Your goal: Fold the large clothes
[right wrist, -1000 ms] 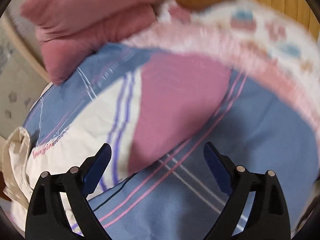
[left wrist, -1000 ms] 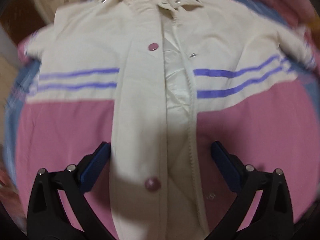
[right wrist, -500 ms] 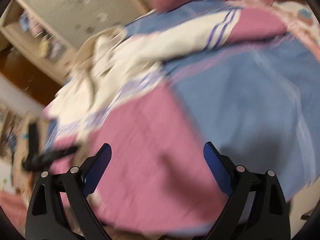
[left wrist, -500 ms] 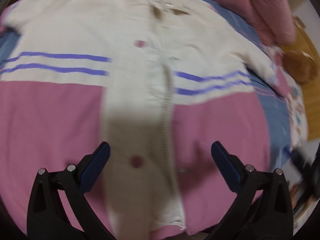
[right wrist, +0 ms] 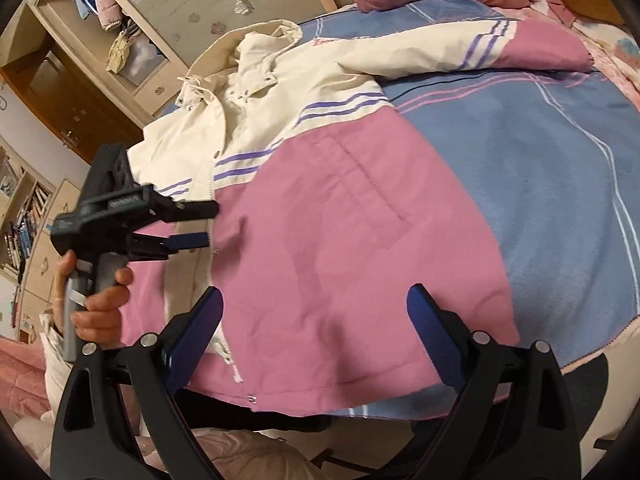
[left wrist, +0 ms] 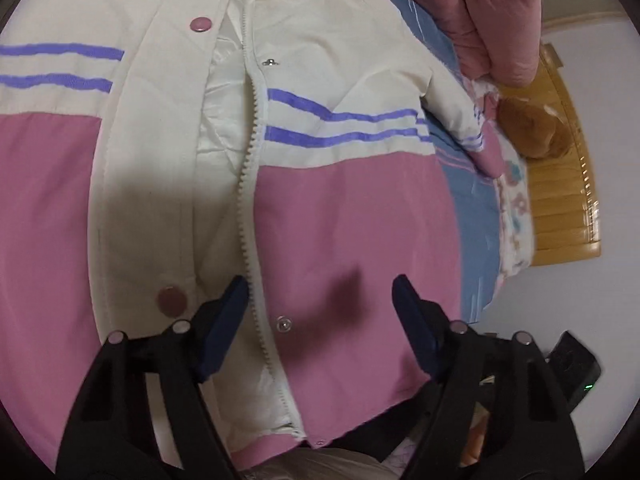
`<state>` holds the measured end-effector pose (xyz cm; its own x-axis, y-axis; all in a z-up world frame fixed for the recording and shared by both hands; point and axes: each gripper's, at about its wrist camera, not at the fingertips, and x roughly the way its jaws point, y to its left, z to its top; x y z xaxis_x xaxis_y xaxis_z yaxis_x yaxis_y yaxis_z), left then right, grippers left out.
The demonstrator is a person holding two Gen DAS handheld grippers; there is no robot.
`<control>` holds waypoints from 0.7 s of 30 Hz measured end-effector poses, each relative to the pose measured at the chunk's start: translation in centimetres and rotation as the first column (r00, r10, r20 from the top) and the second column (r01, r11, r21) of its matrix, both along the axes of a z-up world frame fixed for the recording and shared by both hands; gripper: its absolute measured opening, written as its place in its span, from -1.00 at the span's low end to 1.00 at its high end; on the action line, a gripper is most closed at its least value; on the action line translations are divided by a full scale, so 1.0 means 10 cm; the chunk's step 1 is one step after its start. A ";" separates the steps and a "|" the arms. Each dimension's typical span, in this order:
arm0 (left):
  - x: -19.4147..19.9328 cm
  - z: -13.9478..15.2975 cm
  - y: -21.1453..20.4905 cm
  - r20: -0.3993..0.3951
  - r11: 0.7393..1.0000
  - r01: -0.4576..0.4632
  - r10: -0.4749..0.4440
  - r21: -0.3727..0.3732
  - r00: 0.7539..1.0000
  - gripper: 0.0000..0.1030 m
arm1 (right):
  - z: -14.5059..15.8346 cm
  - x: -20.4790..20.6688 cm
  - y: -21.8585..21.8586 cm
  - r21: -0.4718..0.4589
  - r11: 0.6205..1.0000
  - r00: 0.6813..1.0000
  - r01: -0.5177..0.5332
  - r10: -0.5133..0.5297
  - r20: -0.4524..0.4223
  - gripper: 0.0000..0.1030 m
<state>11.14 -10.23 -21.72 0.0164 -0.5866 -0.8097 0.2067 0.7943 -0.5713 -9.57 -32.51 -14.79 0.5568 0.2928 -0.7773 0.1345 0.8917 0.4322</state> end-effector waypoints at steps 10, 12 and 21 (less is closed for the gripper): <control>0.04 -0.11 0.14 -0.020 0.997 -0.038 0.040 0.065 0.999 -0.83 | -0.03 0.13 0.21 -0.042 0.999 0.999 -0.034 0.034 0.003 0.81; 0.06 -0.06 0.25 -0.003 0.994 -0.063 0.064 0.086 0.998 -0.83 | -0.02 0.15 0.25 -0.038 0.998 0.999 -0.047 0.048 0.007 0.81; -0.01 0.09 0.41 0.095 0.958 -0.074 0.049 0.278 0.994 -0.60 | -0.19 0.35 0.52 -0.038 0.987 0.987 -0.157 0.156 -0.039 0.81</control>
